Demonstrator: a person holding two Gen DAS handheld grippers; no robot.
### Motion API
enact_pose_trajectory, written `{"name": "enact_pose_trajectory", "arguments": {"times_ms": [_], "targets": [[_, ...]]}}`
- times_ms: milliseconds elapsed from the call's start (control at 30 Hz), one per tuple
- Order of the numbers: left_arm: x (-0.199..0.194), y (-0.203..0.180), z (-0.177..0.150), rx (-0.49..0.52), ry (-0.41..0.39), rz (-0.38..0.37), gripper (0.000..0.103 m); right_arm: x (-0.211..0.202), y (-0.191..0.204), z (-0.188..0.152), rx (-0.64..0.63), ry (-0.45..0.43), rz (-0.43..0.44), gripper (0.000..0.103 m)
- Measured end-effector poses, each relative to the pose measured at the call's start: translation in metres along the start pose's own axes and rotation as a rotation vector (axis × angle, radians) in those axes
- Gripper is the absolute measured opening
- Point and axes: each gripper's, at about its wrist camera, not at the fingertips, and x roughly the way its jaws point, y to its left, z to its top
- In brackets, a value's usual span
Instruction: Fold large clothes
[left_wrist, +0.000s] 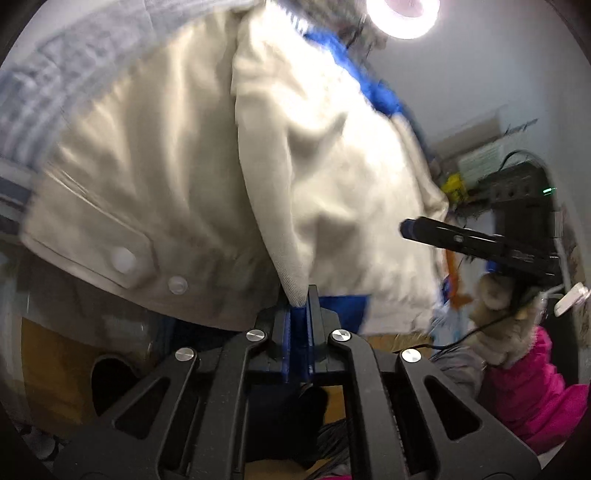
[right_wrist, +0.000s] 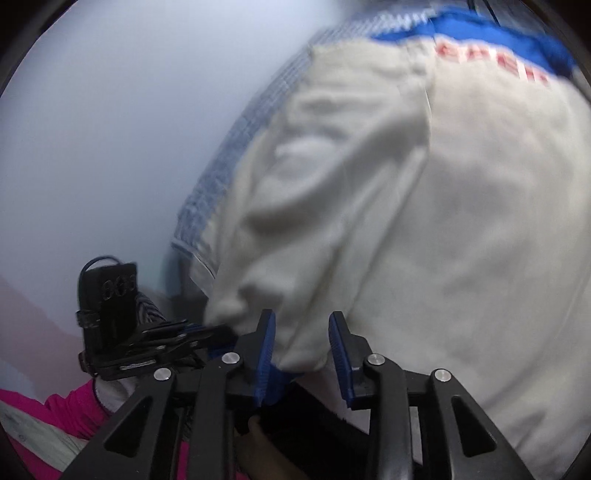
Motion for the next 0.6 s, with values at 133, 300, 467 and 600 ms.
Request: {"name": "enact_pose_trajectory", "arguments": {"times_ms": [133, 300, 467, 600], "targets": [[-0.044, 0.000, 0.005, -0.004, -0.130, 0.031, 0.004, -0.016, 0.014, 0.039, -0.045, -0.091, -0.026, 0.039], [-0.033, 0.003, 0.001, 0.023, -0.088, 0.060, 0.004, -0.018, 0.021, 0.114, -0.119, -0.170, -0.112, 0.046], [-0.026, -0.001, -0.001, 0.059, -0.085, 0.078, 0.003, 0.019, 0.047, 0.209, -0.195, -0.188, -0.185, 0.046], [-0.032, 0.010, 0.003, 0.066, -0.088, 0.094, 0.004, 0.058, 0.054, 0.273, -0.210, -0.177, -0.229, 0.046]]}}
